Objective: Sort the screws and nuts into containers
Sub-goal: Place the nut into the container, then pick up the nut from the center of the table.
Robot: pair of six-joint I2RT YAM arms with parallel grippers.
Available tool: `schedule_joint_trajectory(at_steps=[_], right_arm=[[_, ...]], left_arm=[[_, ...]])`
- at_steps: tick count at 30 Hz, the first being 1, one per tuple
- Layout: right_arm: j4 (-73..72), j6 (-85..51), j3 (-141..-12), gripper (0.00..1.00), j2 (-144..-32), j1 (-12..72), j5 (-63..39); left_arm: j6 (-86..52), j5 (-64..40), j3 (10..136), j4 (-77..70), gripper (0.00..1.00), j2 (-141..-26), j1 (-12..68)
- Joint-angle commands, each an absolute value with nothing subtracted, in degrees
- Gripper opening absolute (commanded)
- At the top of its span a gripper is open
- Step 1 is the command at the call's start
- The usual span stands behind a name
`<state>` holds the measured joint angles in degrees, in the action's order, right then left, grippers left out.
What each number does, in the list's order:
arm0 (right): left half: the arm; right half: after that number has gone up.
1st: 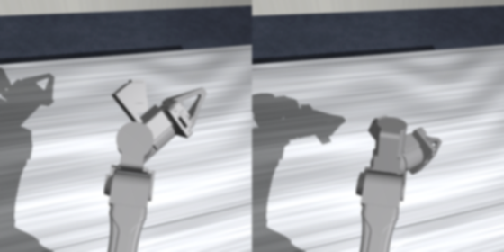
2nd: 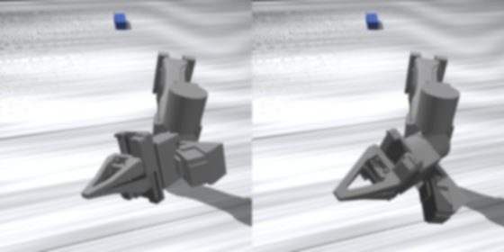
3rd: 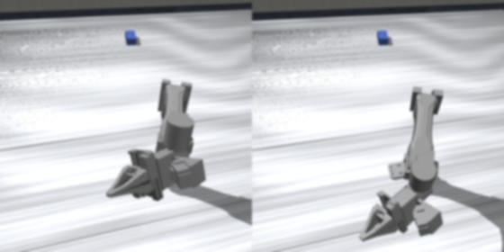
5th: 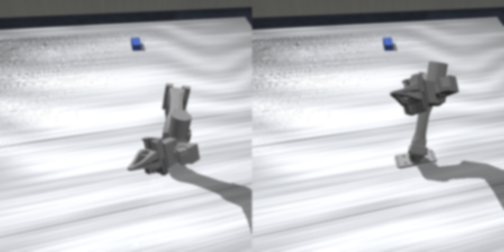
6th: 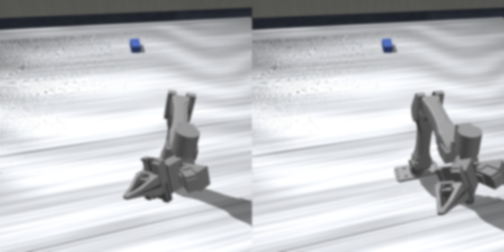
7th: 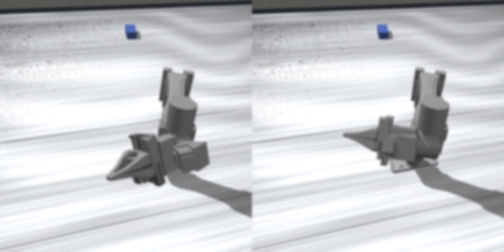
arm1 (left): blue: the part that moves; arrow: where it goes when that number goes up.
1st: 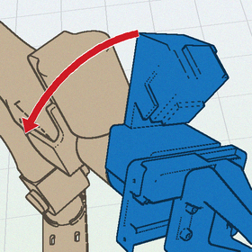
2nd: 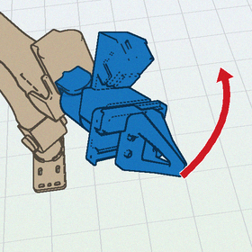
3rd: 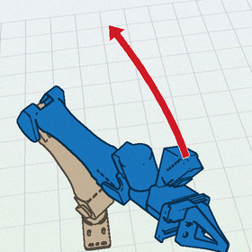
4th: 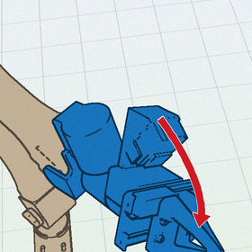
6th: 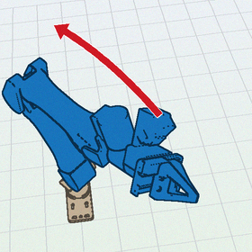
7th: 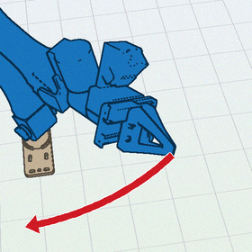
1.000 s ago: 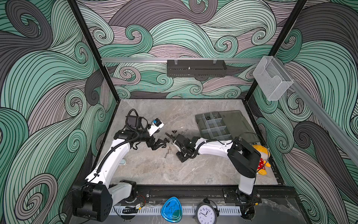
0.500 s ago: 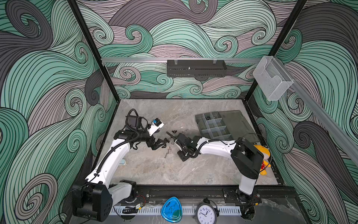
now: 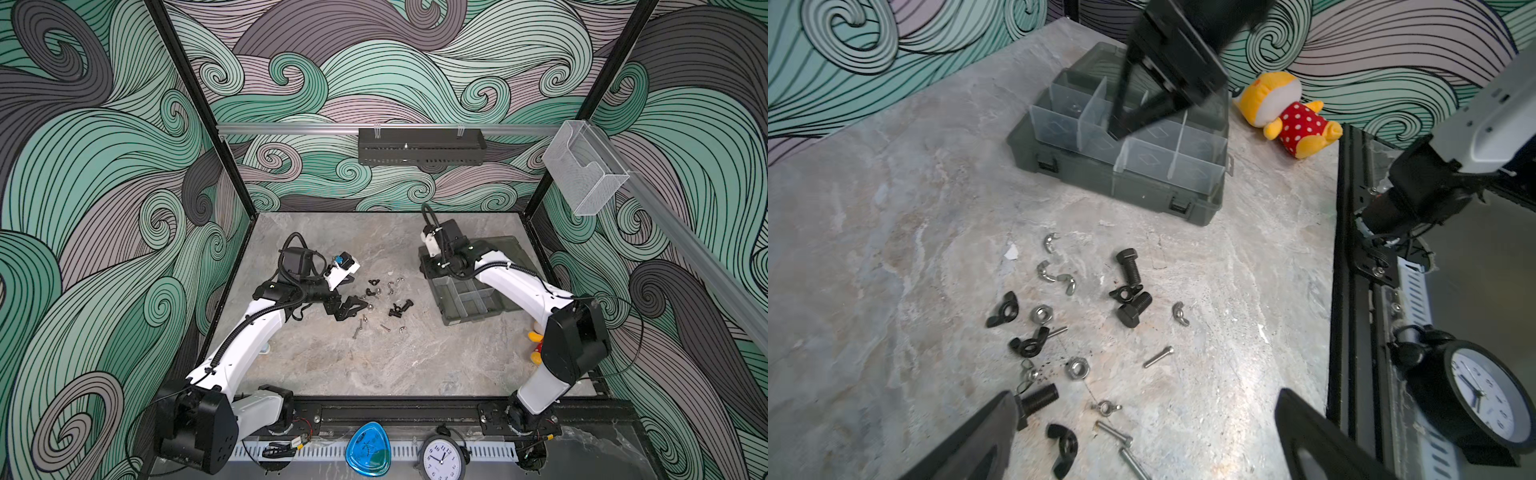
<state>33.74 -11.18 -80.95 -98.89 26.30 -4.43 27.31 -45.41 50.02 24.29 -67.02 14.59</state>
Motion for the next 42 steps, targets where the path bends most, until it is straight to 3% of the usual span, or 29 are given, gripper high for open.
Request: schedule_joint_trajectory(at_steps=[1, 7, 16, 30, 35, 42], right_arm=[[35.69, -8.98, -85.67, 0.20, -103.82, 21.12, -3.35], [34.62, -9.32, -92.74, 0.20, -111.62, 13.25, 0.15], [34.07, -7.73, -98.69, 0.20, -119.82, 8.84, 4.03], [33.22, -5.89, -98.62, 0.34, -118.74, 8.31, 3.38], [28.78, -5.18, -92.58, 0.34, -110.55, 11.46, 0.07], [24.76, -2.09, -82.49, 0.41, -101.58, 24.27, -2.55]], left_arm=[[24.51, -46.03, 48.94, 18.41, 0.99, -66.12, 15.61], [24.33, -46.13, 48.96, 18.26, 0.99, -65.99, 15.73], [24.77, -46.67, 49.15, 18.95, 0.99, -65.31, 15.77], [25.41, -46.53, 49.44, 19.91, 0.99, -64.47, 15.71], [27.48, -45.68, 49.83, 22.11, 0.99, -63.99, 15.65], [28.55, -42.99, 50.36, 23.61, 0.99, -63.97, 12.19]])
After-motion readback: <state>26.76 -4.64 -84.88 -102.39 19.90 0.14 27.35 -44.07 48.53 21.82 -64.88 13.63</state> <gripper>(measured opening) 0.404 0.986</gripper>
